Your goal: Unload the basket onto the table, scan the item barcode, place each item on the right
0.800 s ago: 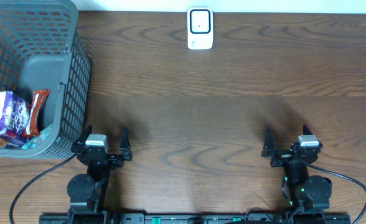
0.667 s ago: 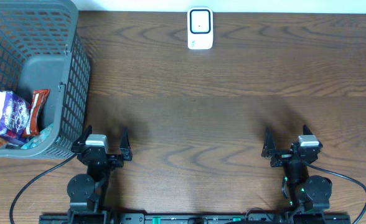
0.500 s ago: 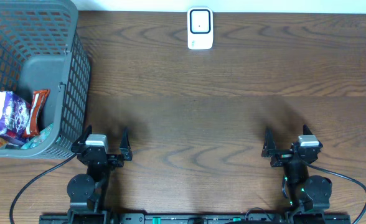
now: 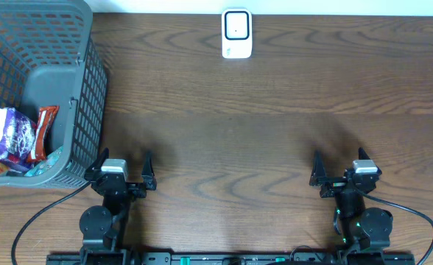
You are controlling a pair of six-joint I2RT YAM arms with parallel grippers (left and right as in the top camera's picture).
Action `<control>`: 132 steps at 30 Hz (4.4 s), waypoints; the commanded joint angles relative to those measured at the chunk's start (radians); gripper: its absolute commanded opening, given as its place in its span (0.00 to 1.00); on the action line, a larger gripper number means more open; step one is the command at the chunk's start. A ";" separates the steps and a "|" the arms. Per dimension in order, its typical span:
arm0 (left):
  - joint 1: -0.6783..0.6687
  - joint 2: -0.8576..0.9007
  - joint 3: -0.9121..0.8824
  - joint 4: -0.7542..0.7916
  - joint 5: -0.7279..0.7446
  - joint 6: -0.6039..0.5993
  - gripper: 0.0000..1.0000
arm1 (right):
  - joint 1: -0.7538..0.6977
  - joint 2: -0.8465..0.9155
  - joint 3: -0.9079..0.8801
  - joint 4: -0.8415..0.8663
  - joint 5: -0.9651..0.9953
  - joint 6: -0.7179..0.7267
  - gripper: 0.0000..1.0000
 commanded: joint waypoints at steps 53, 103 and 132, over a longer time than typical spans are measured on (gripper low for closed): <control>0.002 -0.006 -0.019 -0.006 0.277 -0.175 0.98 | -0.007 -0.005 -0.002 -0.004 0.005 -0.015 0.99; 0.004 0.793 0.796 0.884 0.949 -0.587 0.98 | -0.007 -0.005 -0.002 -0.004 0.005 -0.015 0.99; 0.531 1.126 1.263 0.261 0.743 -0.129 0.98 | -0.007 -0.005 -0.002 -0.004 0.005 -0.015 0.99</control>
